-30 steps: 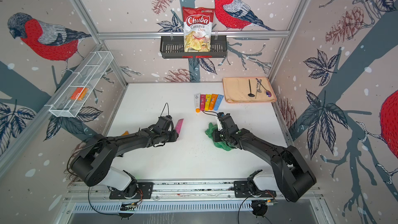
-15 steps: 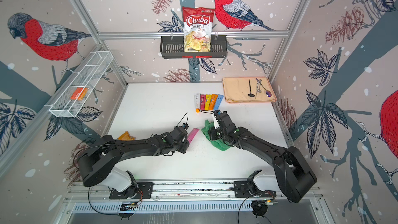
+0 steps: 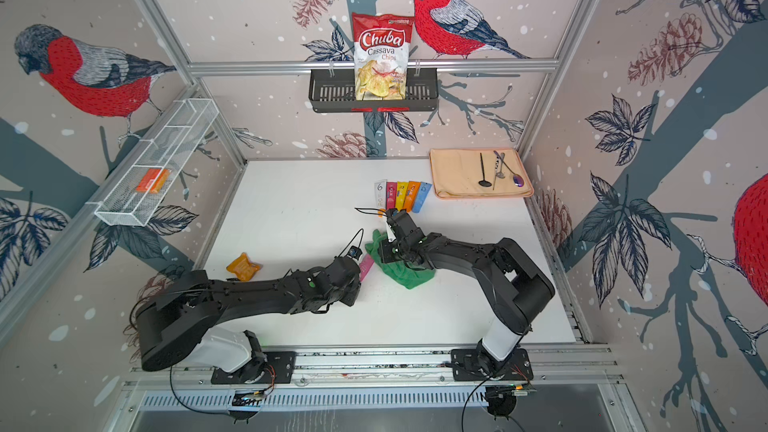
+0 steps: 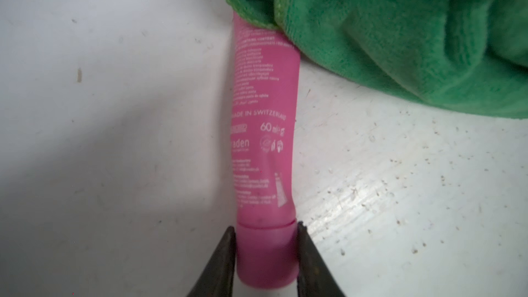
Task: Wipe the surface of the toothpaste tube
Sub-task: Wipe the dirt from the toothpaste tube.
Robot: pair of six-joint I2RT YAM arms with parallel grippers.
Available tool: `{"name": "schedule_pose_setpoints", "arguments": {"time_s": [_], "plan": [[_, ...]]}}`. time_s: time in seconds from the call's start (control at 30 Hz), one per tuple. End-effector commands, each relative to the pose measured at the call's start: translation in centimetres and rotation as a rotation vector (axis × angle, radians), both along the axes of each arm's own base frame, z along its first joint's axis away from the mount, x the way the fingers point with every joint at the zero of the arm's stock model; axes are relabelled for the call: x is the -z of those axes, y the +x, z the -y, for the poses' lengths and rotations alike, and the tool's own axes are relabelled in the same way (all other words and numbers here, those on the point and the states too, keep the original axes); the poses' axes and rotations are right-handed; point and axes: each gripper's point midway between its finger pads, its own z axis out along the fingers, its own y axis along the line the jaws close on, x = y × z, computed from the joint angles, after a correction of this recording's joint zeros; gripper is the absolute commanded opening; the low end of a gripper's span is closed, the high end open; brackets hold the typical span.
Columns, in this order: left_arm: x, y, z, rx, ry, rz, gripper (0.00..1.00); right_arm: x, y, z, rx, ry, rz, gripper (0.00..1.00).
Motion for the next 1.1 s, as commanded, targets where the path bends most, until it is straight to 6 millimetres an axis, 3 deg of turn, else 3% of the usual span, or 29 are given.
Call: {"name": "schedule_pose_setpoints", "arguments": {"time_s": [0.0,0.27,0.57,0.73,0.87,1.07], "plan": [[-0.1,0.1,0.0,0.002,-0.015,0.02,0.25,-0.5,0.9,-1.4,0.0,0.047,0.018,0.12],[-0.2,0.1,-0.1,0.015,-0.014,0.034,0.18,-3.0,0.0,-3.3,-0.059,0.134,0.027,0.12],[-0.3,0.6,-0.3,0.009,0.006,0.059,0.17,0.9,-4.5,-8.1,-0.217,0.177,-0.118,0.13],[-0.3,0.8,-0.4,0.006,0.019,0.065,0.16,1.4,-6.7,-9.5,-0.277,0.247,-0.177,0.12],[-0.3,0.8,-0.4,0.005,0.017,0.067,0.14,4.1,-4.7,-6.6,-0.174,0.064,-0.145,0.11],[-0.6,0.7,-0.6,0.003,0.002,0.076,0.12,5.7,0.6,0.4,0.028,-0.159,-0.086,0.11]]}}
